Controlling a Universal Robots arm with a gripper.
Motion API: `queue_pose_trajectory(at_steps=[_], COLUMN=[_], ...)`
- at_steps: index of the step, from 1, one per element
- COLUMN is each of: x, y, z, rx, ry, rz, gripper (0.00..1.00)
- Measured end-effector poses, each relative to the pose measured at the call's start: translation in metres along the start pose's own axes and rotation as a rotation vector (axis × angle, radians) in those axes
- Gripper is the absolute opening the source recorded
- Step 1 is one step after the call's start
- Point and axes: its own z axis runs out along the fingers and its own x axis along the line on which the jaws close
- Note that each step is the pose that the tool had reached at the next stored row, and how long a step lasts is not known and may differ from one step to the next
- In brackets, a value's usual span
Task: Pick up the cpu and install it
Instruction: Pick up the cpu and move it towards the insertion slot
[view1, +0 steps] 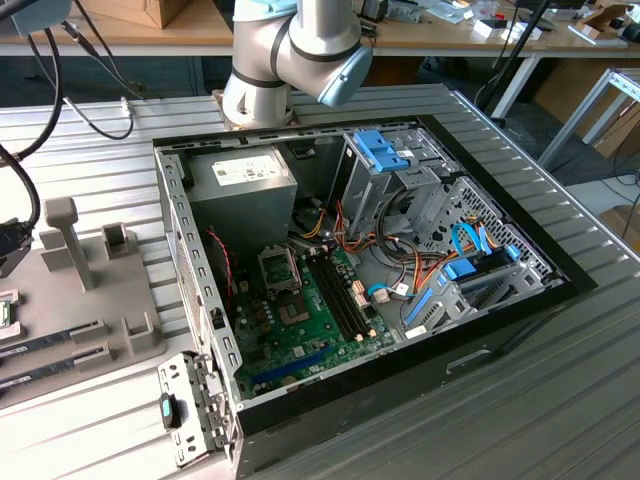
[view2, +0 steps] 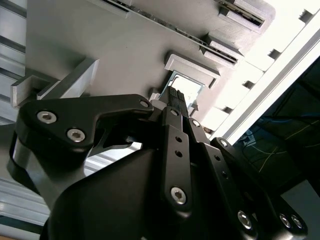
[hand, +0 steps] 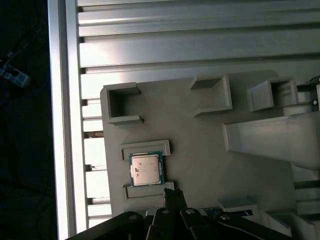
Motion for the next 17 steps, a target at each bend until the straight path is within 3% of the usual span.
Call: queue_pose_trajectory(at_steps=[17], x=[0.0002], y=[-0.0003], z=[0.0072], rx=[0.0], ry=[0.0], rz=[0.0], gripper=[0.11])
